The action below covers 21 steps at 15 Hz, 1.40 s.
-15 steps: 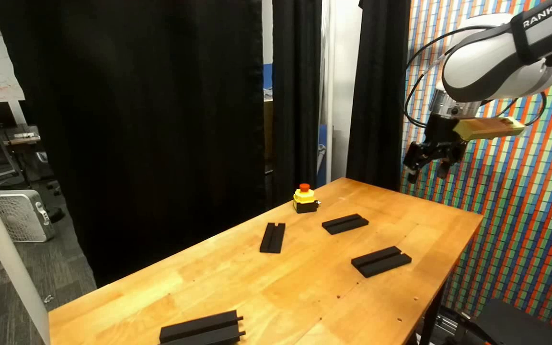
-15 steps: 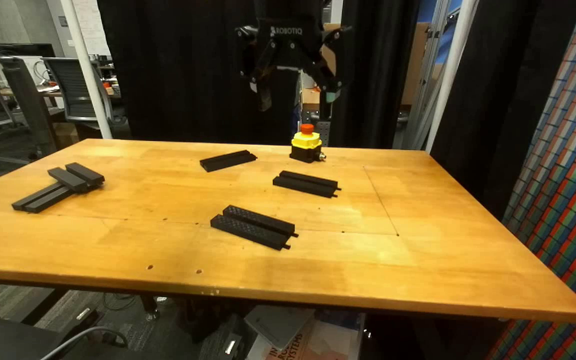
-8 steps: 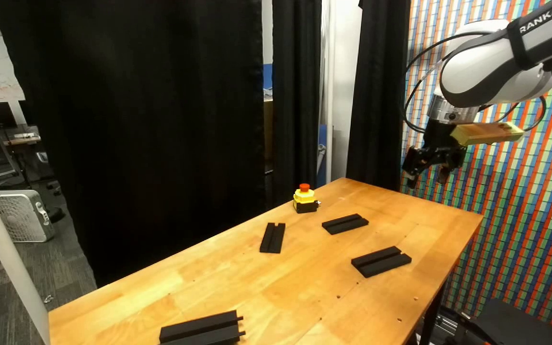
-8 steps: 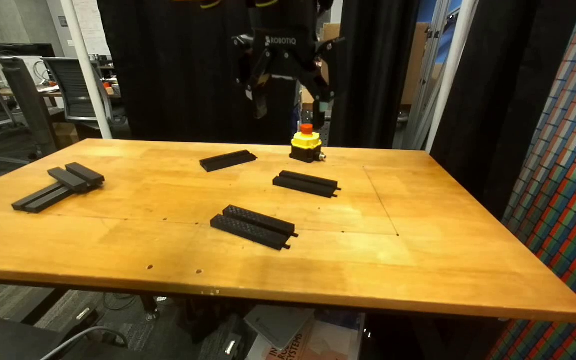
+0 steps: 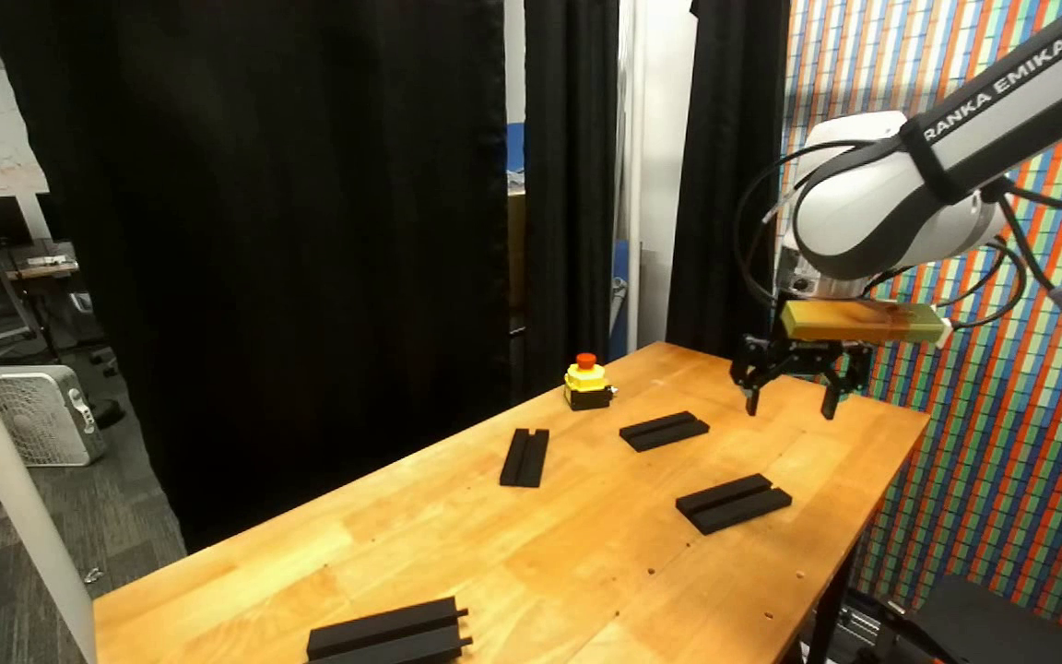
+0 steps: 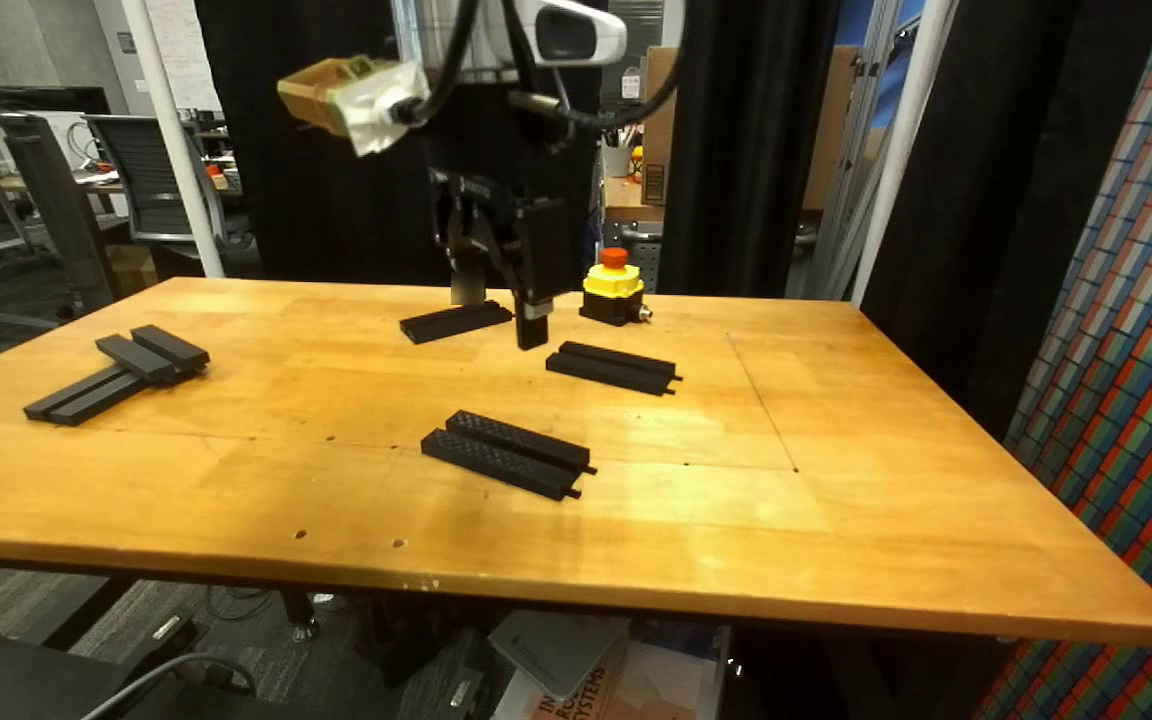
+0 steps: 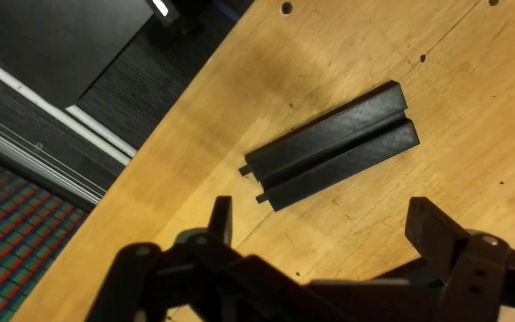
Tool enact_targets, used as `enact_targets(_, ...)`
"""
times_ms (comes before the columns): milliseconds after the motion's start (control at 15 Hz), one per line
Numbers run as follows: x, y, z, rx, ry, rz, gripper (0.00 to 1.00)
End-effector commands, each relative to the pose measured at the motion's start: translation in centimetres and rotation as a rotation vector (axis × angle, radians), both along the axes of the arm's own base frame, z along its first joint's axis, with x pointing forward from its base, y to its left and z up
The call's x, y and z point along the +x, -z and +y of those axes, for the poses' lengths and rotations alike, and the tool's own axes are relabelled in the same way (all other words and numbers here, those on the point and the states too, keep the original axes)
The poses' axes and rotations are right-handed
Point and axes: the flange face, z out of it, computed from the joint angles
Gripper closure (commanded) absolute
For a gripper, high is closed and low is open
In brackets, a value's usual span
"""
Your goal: Stack the black pieces together
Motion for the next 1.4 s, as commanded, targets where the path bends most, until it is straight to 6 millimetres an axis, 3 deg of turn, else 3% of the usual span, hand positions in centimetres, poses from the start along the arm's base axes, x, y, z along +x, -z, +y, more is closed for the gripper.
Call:
enact_targets(0,1.3,3.0,1.5,0.034,0.198,-0.005,0.0)
enact_targets(533,2.4,9.0,0.6,0.13,0.609,0.007,0.0)
enact_targets(1000,3.5,12.2,-0.7,0.267,0.947,-0.029,0.0)
enact_targets(1333,4.5,14.2,-0.2,0.248,0.991,-0.046,0.0)
